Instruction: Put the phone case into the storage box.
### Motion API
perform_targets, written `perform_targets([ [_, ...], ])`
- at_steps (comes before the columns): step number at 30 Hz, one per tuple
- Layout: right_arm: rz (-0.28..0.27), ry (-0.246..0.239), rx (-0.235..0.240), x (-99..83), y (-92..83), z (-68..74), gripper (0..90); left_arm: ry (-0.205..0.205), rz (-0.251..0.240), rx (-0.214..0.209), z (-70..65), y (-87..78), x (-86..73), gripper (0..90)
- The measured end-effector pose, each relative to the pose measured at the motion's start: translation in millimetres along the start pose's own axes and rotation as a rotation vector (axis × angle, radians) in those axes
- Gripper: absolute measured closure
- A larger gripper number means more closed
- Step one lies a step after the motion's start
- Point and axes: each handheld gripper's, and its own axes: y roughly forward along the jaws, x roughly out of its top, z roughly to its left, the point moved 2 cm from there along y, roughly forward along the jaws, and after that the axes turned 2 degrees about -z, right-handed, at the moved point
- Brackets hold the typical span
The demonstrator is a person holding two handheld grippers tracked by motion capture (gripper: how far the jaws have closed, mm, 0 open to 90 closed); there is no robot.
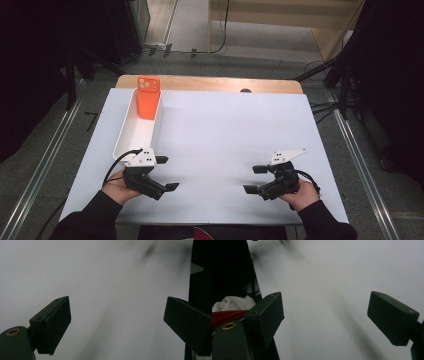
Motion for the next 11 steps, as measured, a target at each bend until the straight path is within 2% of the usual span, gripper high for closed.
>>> perform_targets([
  [11,0.007,-0.004,-0.001,-0.2,0.5,-0.7,12.7,-0.002,-0.004,-0.006,0.4,-0.5,-0.2,7.6],
])
